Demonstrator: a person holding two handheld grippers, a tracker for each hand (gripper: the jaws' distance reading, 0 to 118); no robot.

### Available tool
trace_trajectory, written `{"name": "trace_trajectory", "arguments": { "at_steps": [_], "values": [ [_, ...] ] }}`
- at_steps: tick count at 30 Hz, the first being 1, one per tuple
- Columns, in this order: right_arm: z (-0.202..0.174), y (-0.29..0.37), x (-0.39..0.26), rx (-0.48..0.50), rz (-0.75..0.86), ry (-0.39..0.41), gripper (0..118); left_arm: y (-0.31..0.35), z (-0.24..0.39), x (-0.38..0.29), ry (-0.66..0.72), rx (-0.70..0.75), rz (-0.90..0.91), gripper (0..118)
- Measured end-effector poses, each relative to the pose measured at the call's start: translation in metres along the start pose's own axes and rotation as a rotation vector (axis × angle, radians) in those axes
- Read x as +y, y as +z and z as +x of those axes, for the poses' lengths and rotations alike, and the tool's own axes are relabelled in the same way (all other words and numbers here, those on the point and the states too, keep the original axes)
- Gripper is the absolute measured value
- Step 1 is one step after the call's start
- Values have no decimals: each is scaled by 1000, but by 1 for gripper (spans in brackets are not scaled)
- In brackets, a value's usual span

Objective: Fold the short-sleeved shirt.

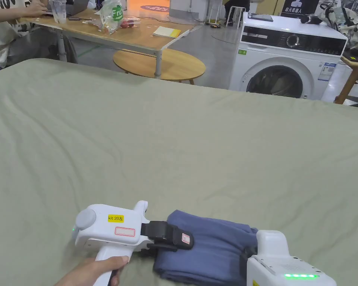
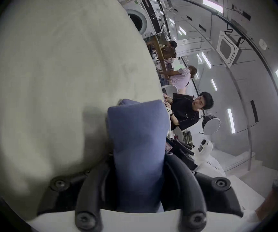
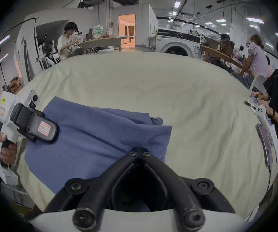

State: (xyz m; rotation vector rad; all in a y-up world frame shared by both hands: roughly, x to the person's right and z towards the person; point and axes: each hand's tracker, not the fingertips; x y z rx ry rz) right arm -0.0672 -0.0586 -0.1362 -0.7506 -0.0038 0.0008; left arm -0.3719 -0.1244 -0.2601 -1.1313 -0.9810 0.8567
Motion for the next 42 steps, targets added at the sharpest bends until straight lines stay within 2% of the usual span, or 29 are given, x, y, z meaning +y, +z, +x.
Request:
{"name": "trace_trajectory", "arguments": {
  "at_steps": [4,9,13,18,21,23,26,34,38,42],
  "values": [
    [4,13,5,0,83,11,0,5,5,1,21,-12,3,28],
    [14,36,28,-26,285,20,0,20,22,7,23,-22,11,28],
    [17,44,52,-83,444,38,0,47,39,17,15,-18,24,28],
    [5,42,79,-76,559,-23,0,100,52,34,-10,51,62,29],
    [-14,41,92,-58,593,-38,0,139,60,36,-20,125,83,29],
    [-31,40,99,-9,621,-36,0,169,64,38,-25,174,102,29],
    [-65,34,110,31,640,-2,0,221,68,39,-10,247,148,29],
    [-161,24,139,210,645,46,0,366,66,51,34,423,244,29],
    [-197,19,146,265,630,81,0,427,55,59,94,560,249,29],
    [-219,13,149,294,617,98,0,475,35,65,160,610,270,29]
  ]
}}
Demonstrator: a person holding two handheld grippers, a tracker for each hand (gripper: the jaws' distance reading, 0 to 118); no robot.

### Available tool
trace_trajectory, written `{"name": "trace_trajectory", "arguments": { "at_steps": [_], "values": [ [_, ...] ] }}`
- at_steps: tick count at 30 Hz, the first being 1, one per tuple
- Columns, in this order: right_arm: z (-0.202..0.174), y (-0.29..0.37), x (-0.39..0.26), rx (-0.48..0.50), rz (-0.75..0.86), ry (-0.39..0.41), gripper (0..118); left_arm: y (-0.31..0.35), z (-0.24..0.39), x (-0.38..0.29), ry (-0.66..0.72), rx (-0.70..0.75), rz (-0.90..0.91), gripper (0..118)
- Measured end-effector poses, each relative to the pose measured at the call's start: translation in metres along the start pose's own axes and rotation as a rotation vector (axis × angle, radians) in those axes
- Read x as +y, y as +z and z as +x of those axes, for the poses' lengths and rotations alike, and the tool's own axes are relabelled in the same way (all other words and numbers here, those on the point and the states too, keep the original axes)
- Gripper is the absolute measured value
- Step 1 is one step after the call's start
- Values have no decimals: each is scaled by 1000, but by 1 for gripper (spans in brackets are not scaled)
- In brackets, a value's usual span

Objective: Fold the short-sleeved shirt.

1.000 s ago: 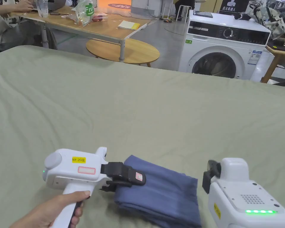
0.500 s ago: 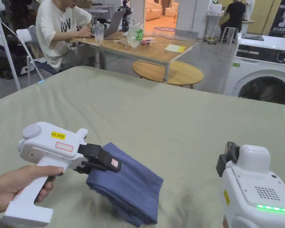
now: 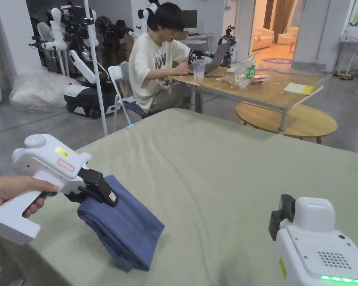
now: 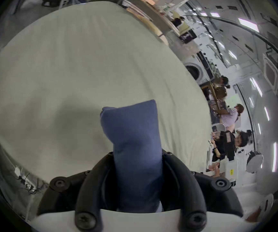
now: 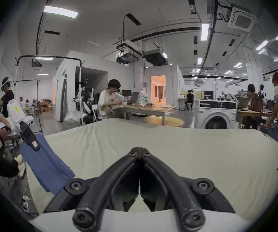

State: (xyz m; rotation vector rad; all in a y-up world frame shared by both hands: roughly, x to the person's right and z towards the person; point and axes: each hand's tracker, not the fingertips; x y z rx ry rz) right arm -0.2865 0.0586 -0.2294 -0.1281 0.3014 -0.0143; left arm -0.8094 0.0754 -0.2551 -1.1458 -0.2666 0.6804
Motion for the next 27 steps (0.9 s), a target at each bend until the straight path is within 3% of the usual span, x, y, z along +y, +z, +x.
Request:
{"name": "trace_trajectory", "arguments": {
  "at_steps": [5,10,12,14,15,22,27],
  "values": [
    [-12,-18,0,27,-28,30,0,6,-31,22,20,224,-12,29],
    [-15,-29,0,36,-41,25,0,-12,-47,29,28,276,-44,30],
    [-17,-32,-2,46,-50,32,0,-12,-51,29,11,347,-51,37],
    [-18,-34,-4,44,-53,34,0,-12,-54,31,5,382,-49,54],
    [-18,-34,-4,48,-59,28,0,-7,-55,31,-6,403,-28,56],
    [-21,-31,-8,61,-70,17,0,38,-47,29,-36,448,116,59],
    [-16,-28,-6,57,-72,6,0,28,-22,12,-88,371,205,59]
  ]
}}
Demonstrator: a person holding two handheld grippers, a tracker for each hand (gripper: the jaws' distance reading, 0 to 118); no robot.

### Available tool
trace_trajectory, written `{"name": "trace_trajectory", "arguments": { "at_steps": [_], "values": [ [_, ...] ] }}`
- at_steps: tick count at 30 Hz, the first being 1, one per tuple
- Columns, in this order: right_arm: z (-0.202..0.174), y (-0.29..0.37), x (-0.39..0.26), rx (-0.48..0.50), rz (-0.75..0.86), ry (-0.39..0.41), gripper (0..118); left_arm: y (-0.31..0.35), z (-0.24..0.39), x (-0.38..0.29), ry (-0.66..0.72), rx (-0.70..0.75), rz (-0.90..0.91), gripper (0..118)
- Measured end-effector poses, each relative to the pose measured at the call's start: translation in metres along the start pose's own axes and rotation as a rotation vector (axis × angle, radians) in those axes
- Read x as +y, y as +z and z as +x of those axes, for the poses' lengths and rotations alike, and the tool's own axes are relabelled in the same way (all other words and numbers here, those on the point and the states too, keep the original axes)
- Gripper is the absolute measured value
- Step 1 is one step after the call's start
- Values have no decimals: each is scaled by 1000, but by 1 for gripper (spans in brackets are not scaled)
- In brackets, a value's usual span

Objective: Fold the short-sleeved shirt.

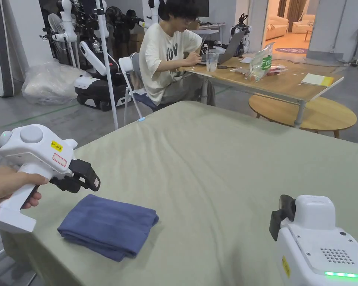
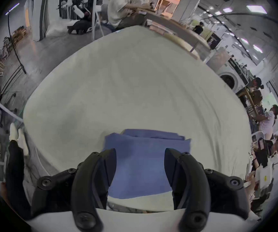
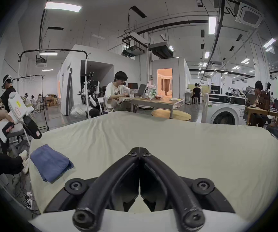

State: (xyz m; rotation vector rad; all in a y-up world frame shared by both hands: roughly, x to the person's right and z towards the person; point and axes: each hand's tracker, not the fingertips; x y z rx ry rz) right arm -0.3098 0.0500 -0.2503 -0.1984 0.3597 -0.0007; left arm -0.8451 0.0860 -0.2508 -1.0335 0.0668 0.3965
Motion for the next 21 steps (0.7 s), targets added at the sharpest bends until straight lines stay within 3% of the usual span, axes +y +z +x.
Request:
{"name": "trace_trajectory", "arguments": {
  "at_steps": [6,10,13,16,17,21],
  "values": [
    [15,9,1,-24,3,15,0,-34,57,-42,-62,-99,138,56],
    [35,20,2,-67,-2,15,0,-53,109,-71,-173,-85,294,20],
    [53,30,3,-105,1,22,0,-71,143,-85,-227,-64,402,0],
    [73,42,2,-156,7,25,0,-78,189,-105,-285,-74,520,0],
    [81,47,2,-169,5,20,0,-77,207,-107,-369,-42,600,0],
    [109,64,-1,-230,5,25,0,-76,276,-133,-404,-94,630,0]
  ]
}}
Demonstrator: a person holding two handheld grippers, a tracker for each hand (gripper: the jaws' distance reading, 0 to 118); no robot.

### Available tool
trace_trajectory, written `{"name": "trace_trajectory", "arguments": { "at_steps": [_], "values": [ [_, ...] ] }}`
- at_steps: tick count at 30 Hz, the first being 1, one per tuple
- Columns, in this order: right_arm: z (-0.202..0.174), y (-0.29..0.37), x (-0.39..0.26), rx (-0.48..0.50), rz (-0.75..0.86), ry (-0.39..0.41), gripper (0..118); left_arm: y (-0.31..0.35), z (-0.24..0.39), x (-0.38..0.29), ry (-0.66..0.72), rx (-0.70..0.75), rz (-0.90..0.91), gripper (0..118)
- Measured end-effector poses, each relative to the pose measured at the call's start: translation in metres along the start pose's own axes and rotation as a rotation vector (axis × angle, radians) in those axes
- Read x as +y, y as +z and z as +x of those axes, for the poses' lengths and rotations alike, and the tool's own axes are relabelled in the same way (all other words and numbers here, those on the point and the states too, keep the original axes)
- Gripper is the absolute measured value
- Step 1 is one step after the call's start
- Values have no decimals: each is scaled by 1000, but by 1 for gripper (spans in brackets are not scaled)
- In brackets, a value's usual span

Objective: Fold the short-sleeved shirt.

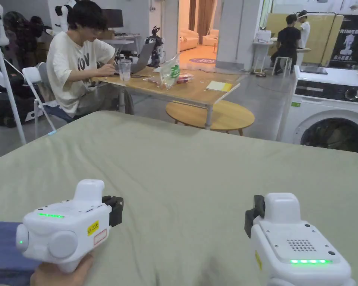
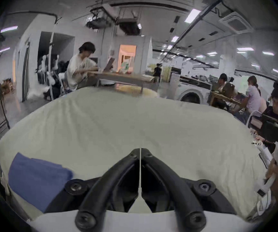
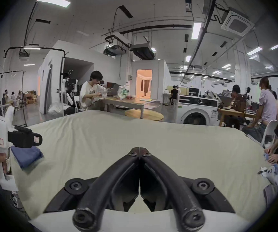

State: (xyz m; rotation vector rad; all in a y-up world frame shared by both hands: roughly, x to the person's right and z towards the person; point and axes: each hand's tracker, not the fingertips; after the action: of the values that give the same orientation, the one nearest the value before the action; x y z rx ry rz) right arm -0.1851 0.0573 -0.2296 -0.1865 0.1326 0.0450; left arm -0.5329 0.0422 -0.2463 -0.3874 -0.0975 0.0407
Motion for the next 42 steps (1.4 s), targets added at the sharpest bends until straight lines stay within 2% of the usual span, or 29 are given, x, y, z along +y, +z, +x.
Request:
{"name": "trace_trajectory", "arguments": {
  "at_steps": [7,8,16,25,32,42],
  "values": [
    [51,24,-10,-120,-1,-39,0,-3,95,2,-98,-35,128,0],
    [57,27,-11,-134,-2,-46,0,-4,107,-1,-62,-56,135,0],
    [94,53,-21,-232,27,-113,0,-2,173,-7,-89,-119,208,0],
    [109,64,-25,-274,34,-88,0,-2,180,-14,-73,-113,214,0],
    [110,63,-21,-269,51,-87,0,-2,173,-13,-34,-101,211,0],
    [111,62,-17,-262,62,-84,0,-4,178,-4,-66,-95,224,0]
  ]
}}
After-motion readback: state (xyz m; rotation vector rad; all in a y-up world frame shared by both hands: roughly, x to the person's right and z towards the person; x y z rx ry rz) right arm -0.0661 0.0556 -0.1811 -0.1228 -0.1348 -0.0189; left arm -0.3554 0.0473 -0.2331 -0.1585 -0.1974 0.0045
